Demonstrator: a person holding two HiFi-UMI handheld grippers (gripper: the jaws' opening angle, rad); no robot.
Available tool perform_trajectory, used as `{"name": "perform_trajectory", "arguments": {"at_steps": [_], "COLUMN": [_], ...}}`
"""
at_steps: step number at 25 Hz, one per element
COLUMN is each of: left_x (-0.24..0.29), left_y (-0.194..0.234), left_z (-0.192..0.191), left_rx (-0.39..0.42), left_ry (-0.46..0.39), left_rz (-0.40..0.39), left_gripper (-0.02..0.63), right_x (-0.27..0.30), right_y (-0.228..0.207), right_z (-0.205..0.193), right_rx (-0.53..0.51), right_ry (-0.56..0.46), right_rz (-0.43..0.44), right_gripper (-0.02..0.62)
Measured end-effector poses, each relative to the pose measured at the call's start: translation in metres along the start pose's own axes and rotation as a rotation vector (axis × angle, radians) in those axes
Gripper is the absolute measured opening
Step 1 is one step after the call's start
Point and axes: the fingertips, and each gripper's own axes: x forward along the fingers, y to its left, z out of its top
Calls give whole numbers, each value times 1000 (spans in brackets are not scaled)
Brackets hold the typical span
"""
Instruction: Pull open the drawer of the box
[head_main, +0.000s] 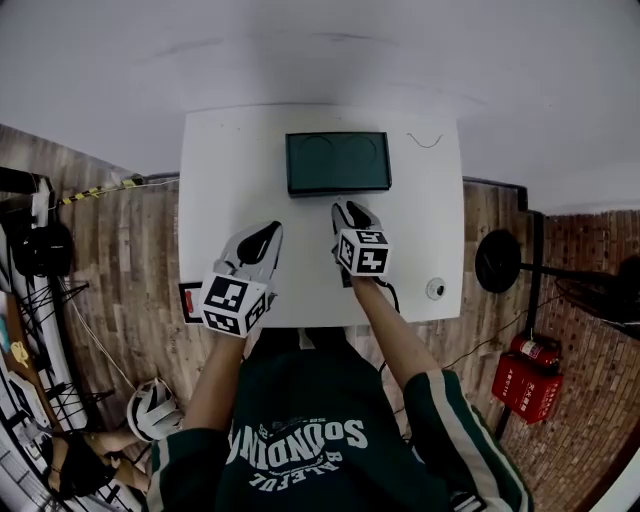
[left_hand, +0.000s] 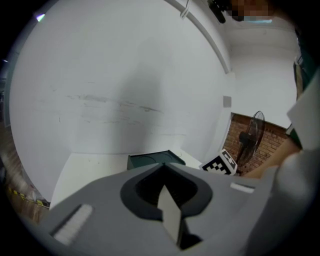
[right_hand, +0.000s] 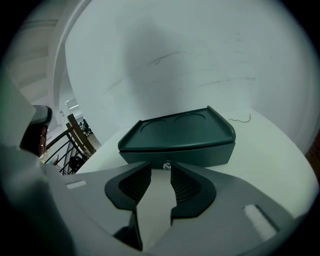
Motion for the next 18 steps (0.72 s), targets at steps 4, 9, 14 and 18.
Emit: {"name": "perform_trajectory", "arguments": {"at_steps": [4, 9, 14, 18], "left_x": [-3, -3, -5, -7], "left_y": [13, 17, 18, 21], "left_z": [-6, -8, -12, -15], "left_rx": [-16, -26, -20, -22], "left_ry": [10, 3, 16, 21], "left_rz": [10, -9, -8, -2], "left_gripper": [52, 52, 54, 54], "right_x": [21, 36, 38, 31], "right_y": [-8, -15, -15, -12], "right_z": [-8, -12, -17, -23], "right_rx": [33, 80, 109, 114], "right_ry": [53, 91, 109, 120], "right_rz": [-22, -20, 1, 13], "right_gripper": [100, 98, 72, 71]}}
